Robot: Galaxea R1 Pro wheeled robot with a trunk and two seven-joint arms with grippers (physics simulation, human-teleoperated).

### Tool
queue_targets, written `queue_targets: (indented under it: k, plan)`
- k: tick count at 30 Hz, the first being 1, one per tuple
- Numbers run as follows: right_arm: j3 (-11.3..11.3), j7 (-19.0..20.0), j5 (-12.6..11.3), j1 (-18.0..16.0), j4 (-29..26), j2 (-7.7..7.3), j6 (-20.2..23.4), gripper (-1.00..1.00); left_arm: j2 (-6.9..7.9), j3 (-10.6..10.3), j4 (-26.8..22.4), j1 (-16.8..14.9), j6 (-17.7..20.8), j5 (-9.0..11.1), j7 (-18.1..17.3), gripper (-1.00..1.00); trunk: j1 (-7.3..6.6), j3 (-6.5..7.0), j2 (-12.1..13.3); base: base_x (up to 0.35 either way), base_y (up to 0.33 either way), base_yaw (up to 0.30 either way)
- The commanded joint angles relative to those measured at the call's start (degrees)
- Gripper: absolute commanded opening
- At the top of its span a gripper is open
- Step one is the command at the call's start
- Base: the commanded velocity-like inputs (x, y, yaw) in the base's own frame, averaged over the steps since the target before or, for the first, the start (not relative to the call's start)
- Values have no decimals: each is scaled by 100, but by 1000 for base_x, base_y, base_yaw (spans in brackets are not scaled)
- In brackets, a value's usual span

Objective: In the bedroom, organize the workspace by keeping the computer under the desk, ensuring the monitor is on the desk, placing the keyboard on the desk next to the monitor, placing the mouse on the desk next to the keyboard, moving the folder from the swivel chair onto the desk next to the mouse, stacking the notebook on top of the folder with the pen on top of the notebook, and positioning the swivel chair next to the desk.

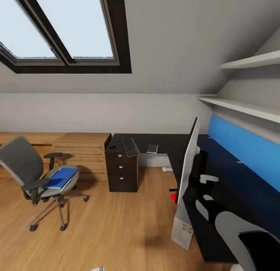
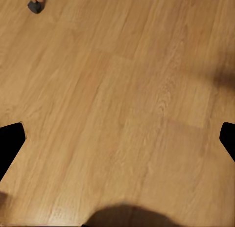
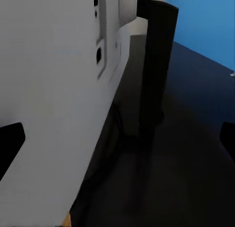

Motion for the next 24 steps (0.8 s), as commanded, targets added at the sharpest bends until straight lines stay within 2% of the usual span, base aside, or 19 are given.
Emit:
queue_targets:
  k: [1, 18, 24]
  plan:
    - [67, -15, -44, -4, 1, -2, -14, 100, 4, -45, 4, -9, -40, 61, 37, 100, 1, -9, -7, 0, 0, 278]
    - [63, -23, -52, -4, -3, -5, -16, 100, 4, -45, 4, -9, -40, 58, 24, 100, 1, -21, -7, 0, 0, 275]
    - [58, -24, -59, -4, -10, -17, -18, 100, 4, -45, 4, -9, -40, 53, 13, 100, 1, -33, -7, 138, 0, 94]
